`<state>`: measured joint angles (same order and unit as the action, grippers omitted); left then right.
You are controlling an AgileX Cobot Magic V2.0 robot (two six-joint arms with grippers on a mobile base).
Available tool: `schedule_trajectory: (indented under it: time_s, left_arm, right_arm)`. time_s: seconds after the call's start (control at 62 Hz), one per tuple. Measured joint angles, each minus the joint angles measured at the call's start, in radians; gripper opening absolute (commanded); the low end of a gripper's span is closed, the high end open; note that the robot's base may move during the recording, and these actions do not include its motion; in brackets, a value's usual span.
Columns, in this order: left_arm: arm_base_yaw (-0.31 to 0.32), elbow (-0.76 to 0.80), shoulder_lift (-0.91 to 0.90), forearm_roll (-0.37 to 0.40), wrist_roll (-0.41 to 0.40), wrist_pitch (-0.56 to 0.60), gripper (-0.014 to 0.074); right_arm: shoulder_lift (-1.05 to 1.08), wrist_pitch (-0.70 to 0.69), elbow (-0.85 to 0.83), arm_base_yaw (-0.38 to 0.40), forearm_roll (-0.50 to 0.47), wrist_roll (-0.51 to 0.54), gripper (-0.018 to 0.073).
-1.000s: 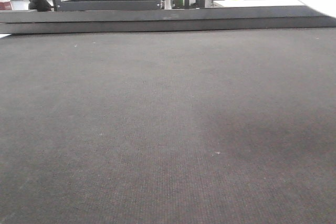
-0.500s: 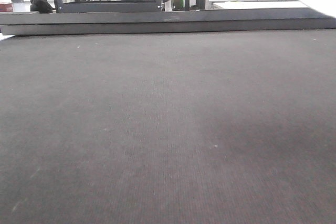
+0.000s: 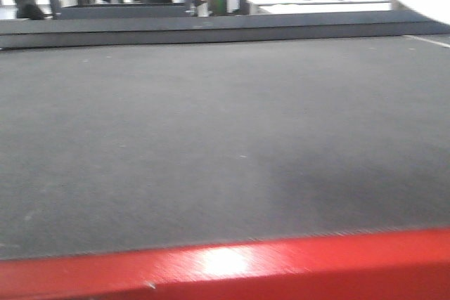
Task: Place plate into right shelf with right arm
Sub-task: 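Drive the base away from the grey table holding the plate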
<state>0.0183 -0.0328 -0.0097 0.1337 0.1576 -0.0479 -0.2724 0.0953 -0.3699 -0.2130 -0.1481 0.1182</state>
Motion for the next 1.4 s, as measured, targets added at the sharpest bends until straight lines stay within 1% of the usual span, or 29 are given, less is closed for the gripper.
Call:
schedule_trajectory:
  time_s: [1.403]
  left_arm:
    - [0.0, 0.0, 0.0, 0.0, 0.0, 0.0, -0.0128]
  right_arm:
    - [0.0, 0.0, 0.0, 0.0, 0.0, 0.0, 0.0048]
